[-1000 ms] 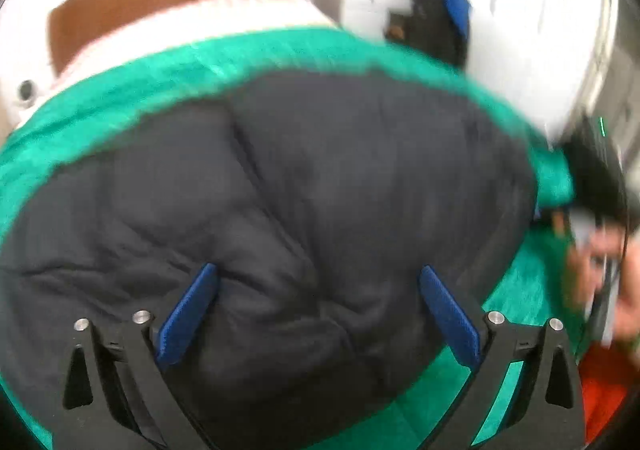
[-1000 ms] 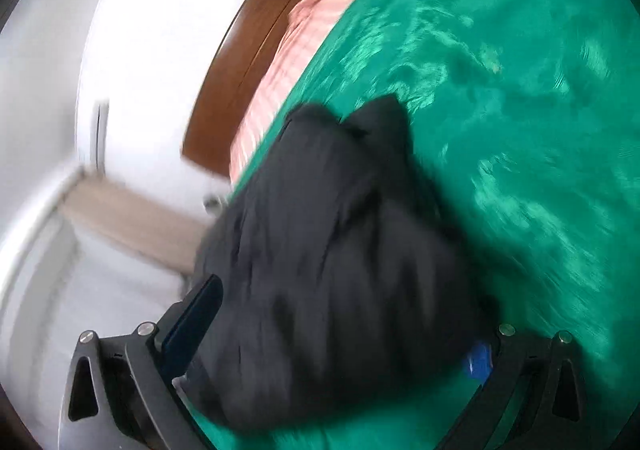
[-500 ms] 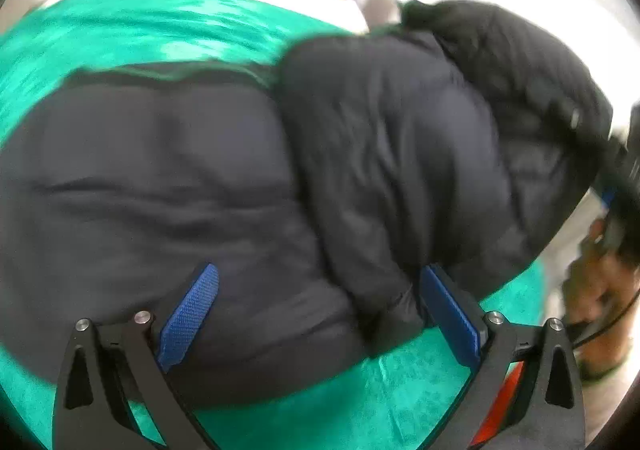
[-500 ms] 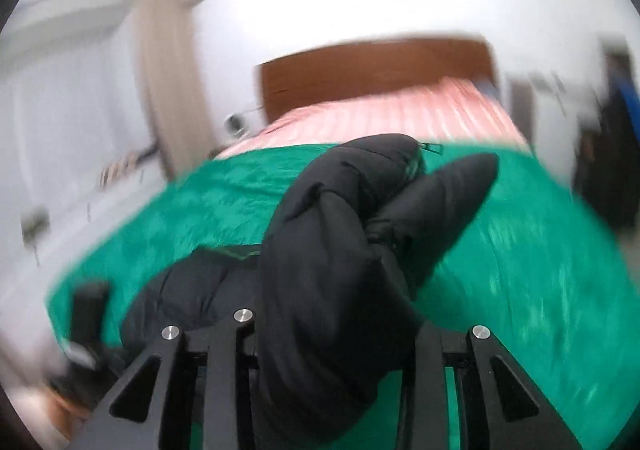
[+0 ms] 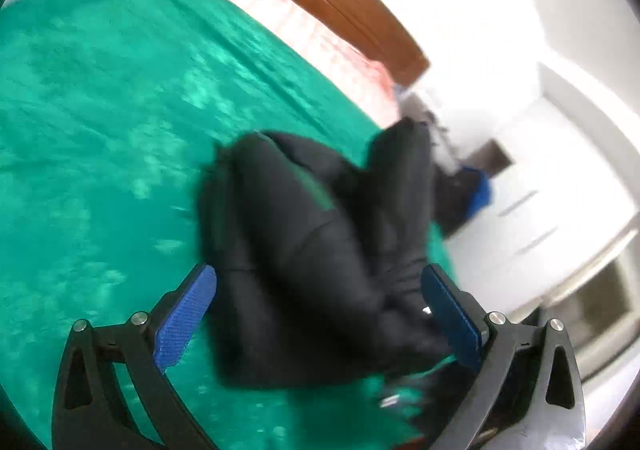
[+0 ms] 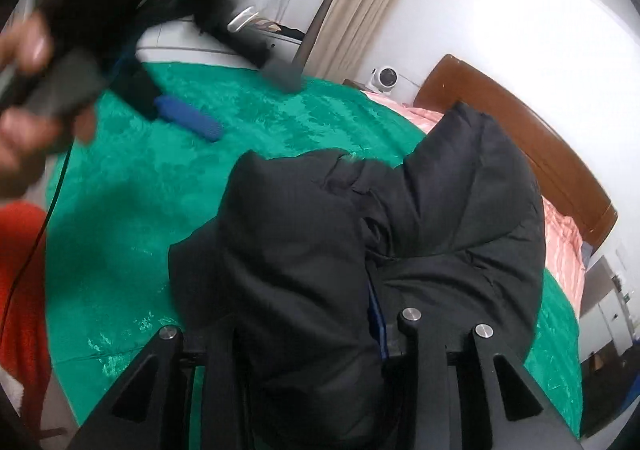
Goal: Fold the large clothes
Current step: 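Grasp the bundle end with the right gripper while the left gripper grasps the zipper end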
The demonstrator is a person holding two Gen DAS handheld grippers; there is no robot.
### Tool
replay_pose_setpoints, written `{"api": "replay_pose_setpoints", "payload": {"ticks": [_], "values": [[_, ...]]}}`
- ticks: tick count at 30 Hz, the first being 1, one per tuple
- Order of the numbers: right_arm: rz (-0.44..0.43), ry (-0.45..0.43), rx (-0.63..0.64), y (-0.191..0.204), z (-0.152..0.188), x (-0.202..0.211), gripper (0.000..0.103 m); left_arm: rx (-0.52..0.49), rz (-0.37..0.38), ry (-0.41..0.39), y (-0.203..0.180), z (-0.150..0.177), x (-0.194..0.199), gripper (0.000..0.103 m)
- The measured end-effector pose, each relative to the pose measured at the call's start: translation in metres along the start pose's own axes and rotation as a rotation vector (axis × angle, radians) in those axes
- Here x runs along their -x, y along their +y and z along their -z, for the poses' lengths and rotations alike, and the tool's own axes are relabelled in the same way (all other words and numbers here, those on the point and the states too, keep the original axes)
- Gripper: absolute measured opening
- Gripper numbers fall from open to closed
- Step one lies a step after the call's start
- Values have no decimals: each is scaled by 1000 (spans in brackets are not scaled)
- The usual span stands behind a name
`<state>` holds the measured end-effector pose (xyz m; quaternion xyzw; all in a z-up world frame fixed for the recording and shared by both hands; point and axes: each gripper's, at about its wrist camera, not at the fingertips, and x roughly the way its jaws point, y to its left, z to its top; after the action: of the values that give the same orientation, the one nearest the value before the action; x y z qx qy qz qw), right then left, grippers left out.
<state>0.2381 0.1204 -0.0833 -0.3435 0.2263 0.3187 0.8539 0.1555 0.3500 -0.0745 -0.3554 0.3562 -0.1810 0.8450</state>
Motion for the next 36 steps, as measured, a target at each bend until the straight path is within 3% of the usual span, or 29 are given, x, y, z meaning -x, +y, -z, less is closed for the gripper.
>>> {"api": "replay_pose_setpoints", "payload": {"ticks": [3,6,11,12,13,14,16,18,22,27,29,34,36], "values": [[26,-15,20,6,8,3,37,-17,45,40,-22,-6,-28,102],[40,-21,27,7,14,4,37,-100,82,85,-49,-17,-65,102],[73,-40,64,26,15,4,37,-237,-22,138,-92,-32,-115,97],[78,-46,67,28,17,6,38,-253,-62,150,-98,-32,-124,87],[79,-51,65,29,18,8,44,-257,-91,164,-101,-31,-129,45],[82,-59,56,32,19,11,46,-245,-132,193,-99,-33,-138,36],[28,-68,22,33,19,23,66,-221,-127,193,-98,-36,-131,27],[-47,-98,-37,29,17,43,70,-243,-136,191,-95,-40,-121,26],[-208,-158,-296,-13,1,74,75,-242,-156,194,-68,-40,-106,26],[-128,-183,-549,-104,-29,50,79,-154,-145,194,-26,-32,-98,32],[-77,-145,-610,-140,-39,24,79,-130,-152,187,-13,-32,-97,33],[-77,-3,-640,-185,-41,-36,79,-98,-185,175,14,-35,-90,34],[-89,50,-613,-185,-42,-63,79,-68,-182,171,28,-36,-89,34]]}}
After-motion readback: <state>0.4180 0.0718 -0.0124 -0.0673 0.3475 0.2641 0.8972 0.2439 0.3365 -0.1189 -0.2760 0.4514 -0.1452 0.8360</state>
